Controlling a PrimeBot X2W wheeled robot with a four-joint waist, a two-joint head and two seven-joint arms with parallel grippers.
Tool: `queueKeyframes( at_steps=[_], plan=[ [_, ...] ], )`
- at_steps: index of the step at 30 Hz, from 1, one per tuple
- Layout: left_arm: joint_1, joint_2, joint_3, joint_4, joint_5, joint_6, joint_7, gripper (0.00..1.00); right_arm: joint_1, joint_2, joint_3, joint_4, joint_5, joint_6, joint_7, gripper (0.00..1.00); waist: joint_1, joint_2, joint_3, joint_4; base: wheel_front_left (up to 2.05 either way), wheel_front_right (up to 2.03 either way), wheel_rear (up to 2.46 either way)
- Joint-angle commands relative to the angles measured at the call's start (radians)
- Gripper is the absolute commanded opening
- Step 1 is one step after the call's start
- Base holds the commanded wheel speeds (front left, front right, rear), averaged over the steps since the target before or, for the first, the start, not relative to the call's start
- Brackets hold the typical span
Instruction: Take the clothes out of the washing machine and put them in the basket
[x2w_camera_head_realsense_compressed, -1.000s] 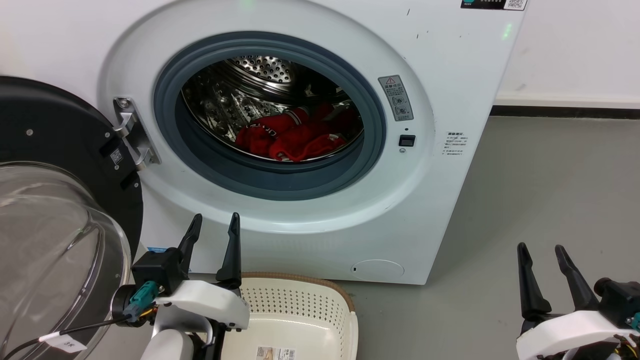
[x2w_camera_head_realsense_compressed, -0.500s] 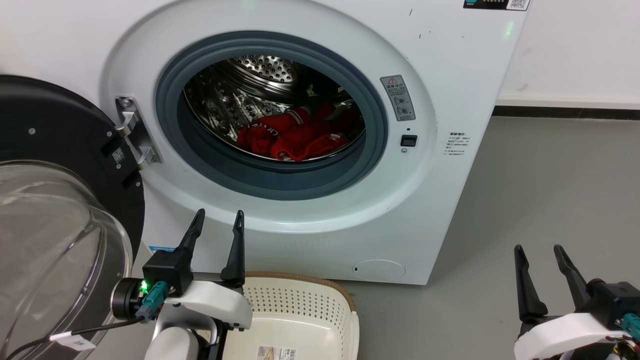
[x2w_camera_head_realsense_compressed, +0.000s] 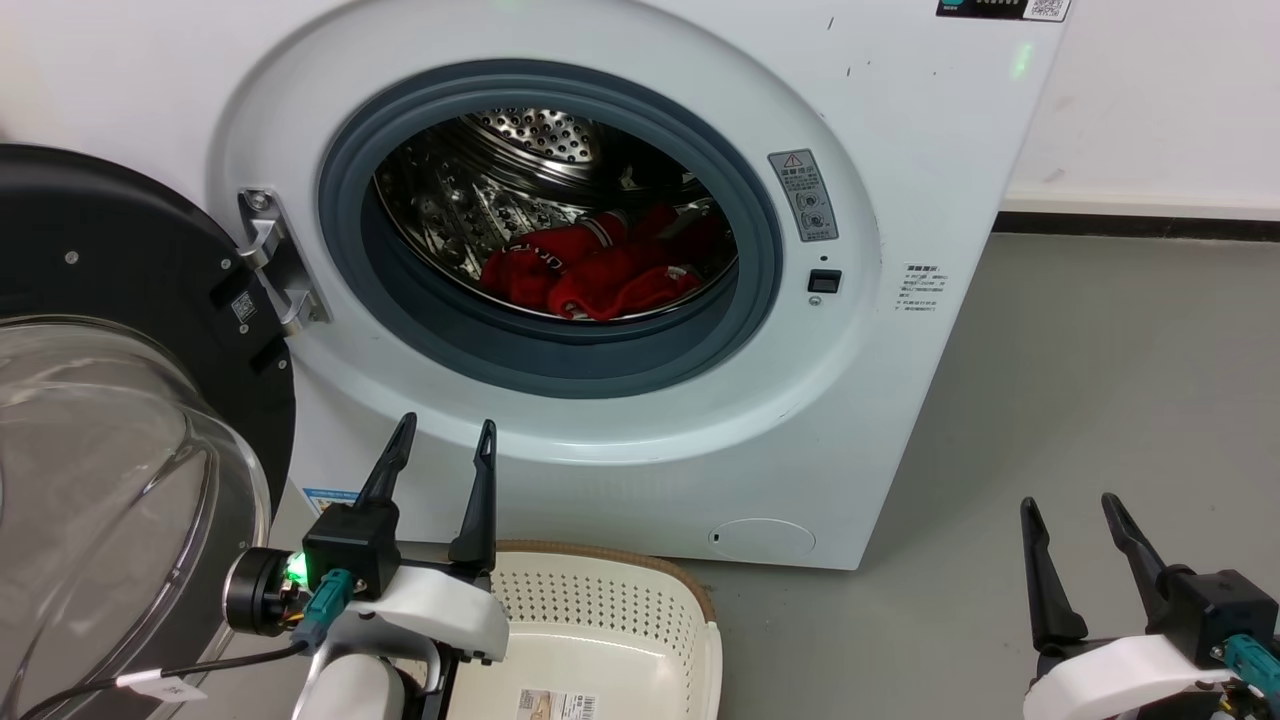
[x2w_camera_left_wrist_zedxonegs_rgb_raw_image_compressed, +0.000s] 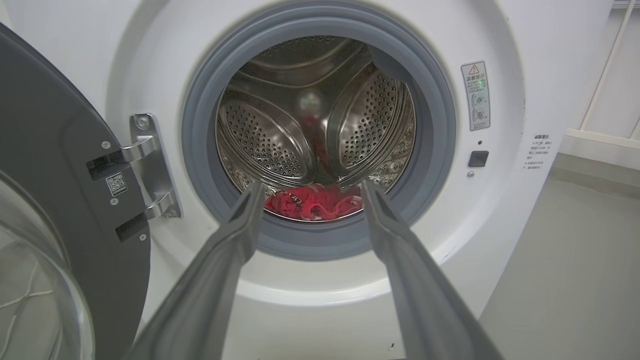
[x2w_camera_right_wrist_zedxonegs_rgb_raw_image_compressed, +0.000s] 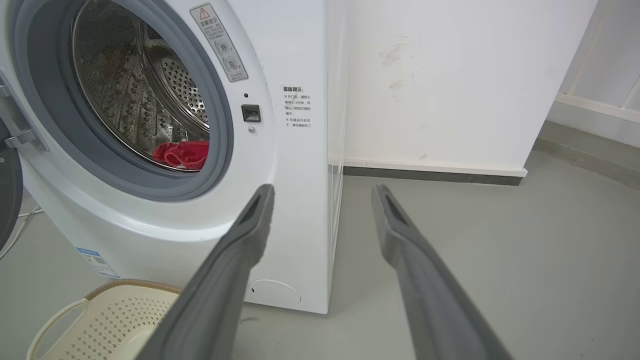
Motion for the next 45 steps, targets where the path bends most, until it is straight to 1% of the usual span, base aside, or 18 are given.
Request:
queueKeyframes(
  at_steps=[1, 9, 25, 29, 33, 36, 40, 45],
  plan=[
    [-0.006, -0.001, 0.002, 0.002, 0.025, -0.004, -0.008, 1.00, 0.005, -0.002, 0.001, -0.009, -0.026, 0.000, -0.009, 1.00, -0.0001, 0.0000, 0.001, 0.002, 0.00, 0.00, 0.00],
    [-0.009, -0.010, 0.005, 0.007, 0.076, -0.011, -0.021, 1.00, 0.012, -0.001, -0.001, -0.010, -0.072, 0.000, -0.016, 1.00, -0.0001, 0.0000, 0.001, 0.008, 0.00, 0.00, 0.00],
    [-0.013, -0.023, 0.031, 0.015, 0.074, -0.029, -0.019, 1.00, 0.005, -0.001, -0.001, 0.001, -0.059, 0.000, -0.023, 1.00, -0.0001, 0.0000, 0.008, 0.008, 0.00, 0.00, 0.00],
    [-0.032, -0.026, 0.033, 0.016, 0.076, -0.027, -0.019, 1.00, -0.002, -0.001, 0.002, -0.007, -0.060, 0.000, -0.022, 1.00, -0.0001, 0.0000, 0.023, 0.007, 0.00, 0.00, 0.00],
    [-0.074, -0.029, 0.038, 0.022, 0.076, -0.015, -0.019, 1.00, -0.024, -0.001, 0.010, -0.026, -0.062, 0.000, -0.017, 1.00, -0.0001, 0.0000, 0.061, -0.004, 0.00, 0.00, 0.00],
    [-0.133, -0.031, 0.045, 0.032, 0.082, -0.004, -0.019, 1.00, -0.041, -0.001, 0.022, -0.047, -0.066, 0.000, -0.010, 1.00, -0.0001, 0.0000, 0.110, -0.024, 0.00, 0.00, 0.00],
    [-0.248, -0.029, 0.056, 0.068, 0.086, 0.000, -0.019, 1.00, -0.078, -0.001, 0.037, -0.081, -0.071, 0.000, -0.006, 1.00, -0.0001, 0.0000, 0.192, -0.058, 0.00, 0.00, 0.00],
    [-0.422, 0.003, 0.076, 0.153, 0.096, -0.002, -0.019, 1.00, -0.129, -0.001, 0.062, -0.109, -0.069, 0.000, -0.009, 1.00, -0.0001, 0.0000, 0.314, -0.116, 0.00, 0.00, 0.00]
  ],
)
